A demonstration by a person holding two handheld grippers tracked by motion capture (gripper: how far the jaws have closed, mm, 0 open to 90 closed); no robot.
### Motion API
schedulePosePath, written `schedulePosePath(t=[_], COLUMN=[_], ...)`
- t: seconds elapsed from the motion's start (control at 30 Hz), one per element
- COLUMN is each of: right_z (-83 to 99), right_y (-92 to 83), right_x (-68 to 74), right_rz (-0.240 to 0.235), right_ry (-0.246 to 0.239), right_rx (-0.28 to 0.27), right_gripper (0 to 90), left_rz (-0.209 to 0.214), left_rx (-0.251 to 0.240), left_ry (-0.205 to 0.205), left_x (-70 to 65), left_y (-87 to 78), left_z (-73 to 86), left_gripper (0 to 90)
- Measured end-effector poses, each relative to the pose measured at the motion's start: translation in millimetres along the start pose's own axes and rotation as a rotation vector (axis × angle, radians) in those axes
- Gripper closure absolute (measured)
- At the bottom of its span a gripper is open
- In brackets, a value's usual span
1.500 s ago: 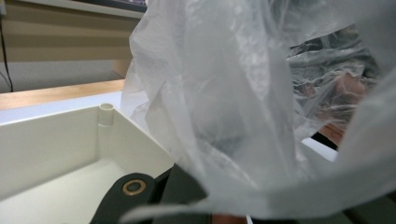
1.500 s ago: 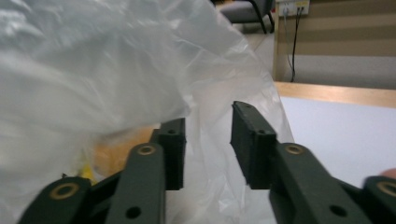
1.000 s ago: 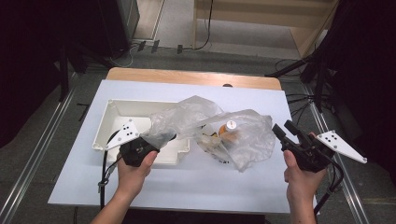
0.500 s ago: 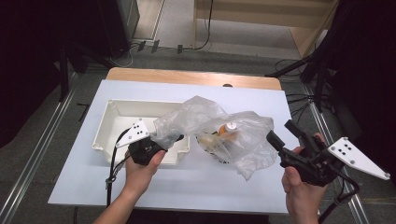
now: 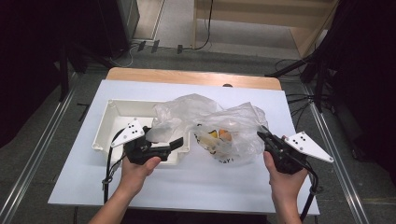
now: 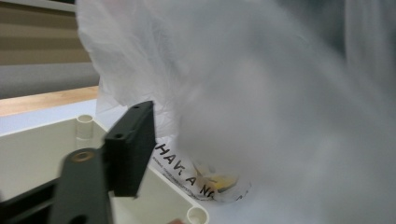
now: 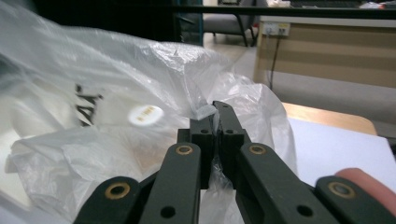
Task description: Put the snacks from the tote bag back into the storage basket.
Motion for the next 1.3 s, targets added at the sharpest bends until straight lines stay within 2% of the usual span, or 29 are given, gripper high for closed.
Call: schedulePosePath(t=[0.1,0.2,0.3,0.47,0.57,0.73,0.77,0.8,0.83,0.87,0.9,0.93,1.03,1.13,1.2,1.23,1.3], right_z=[7.7,16.1,20.4,24.0,27.7,32.7,33.3,34.1,34.9,34.9,36.6,37.5,40.1,41.9,43.8,45.4,46.2], right_y=[9.1,17.2,21.7,24.5,25.7,26.4,26.1,26.1,25.9,25.9,25.5,25.4,23.9,23.2,23.0,23.7,24.1], right_x=[-3.3,-4.6,-5.8,-4.1,-2.6,-0.9,-0.6,-0.2,0.4,0.4,0.4,-0.1,-3.1,-6.2,-9.0,-11.2,-12.3], right_rz=[0.023,0.036,0.026,0.018,0.019,0.029,0.027,0.027,0.026,0.026,0.024,0.021,0.021,0.022,0.021,0.020,0.019], right_ry=[-0.029,-0.057,-0.043,-0.060,-0.070,-0.086,-0.090,-0.096,-0.099,-0.099,-0.109,-0.112,-0.099,-0.087,-0.075,-0.067,-0.062], right_rx=[0.036,0.074,0.084,0.092,0.105,0.122,0.127,0.129,0.134,0.134,0.141,0.143,0.150,0.150,0.152,0.153,0.154], right_gripper=[89.4,89.3,89.2,89.1,89.1,89.1,89.0,89.0,89.0,89.0,89.0,88.9,88.8,88.8,88.8,88.8,88.8], left_rz=[-0.008,-0.049,-0.065,-0.111,-0.124,-0.093,-0.065,-0.064,-0.064,-0.070,-0.078,-0.076,-0.067,-0.073,-0.077,-0.081,-0.086], left_rx=[-0.009,-0.035,-0.054,-0.076,-0.095,-0.118,-0.129,-0.129,-0.129,-0.119,-0.111,-0.104,-0.069,-0.055,-0.031,-0.010,0.007], left_ry=[-0.004,-0.008,-0.007,0.022,0.028,0.028,0.033,0.034,0.034,0.036,0.041,0.052,0.055,0.052,0.046,0.035,0.034], left_x=[1.7,4.5,4.5,-1.9,-4.6,-10.1,-13.4,-14.5,-14.5,-15.2,-15.7,-15.9,-13.9,-11.7,-8.4,-4.8,-2.9], left_y=[-4.1,-15.2,-21.0,-30.7,-33.4,-35.5,-35.5,-34.7,-34.7,-33.3,-31.4,-29.5,-20.3,-14.7,-8.3,-1.9,1.2], left_z=[-1.1,-7.2,-12.3,-28.7,-34.1,-41.2,-43.9,-44.5,-44.5,-44.6,-44.0,-42.9,-35.7,-29.5,-21.8,-12.9,-8.3], left_gripper=[14.0,12.3,10.3,9.4,8.8,7.9,8.1,10.9,18.4,18.4,40.9,52.8,75.4,85.8,86.7,88.1,88.3])
Point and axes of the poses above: each handheld gripper's, and its own axes: y roughly forward along the jaws, z roughly out of its underside, x roughly to its left, the point moved 2 cm from there along y, roughly forward along the jaws, and after that the axes turned 7 degrees about -z, right-handed, at the moved point
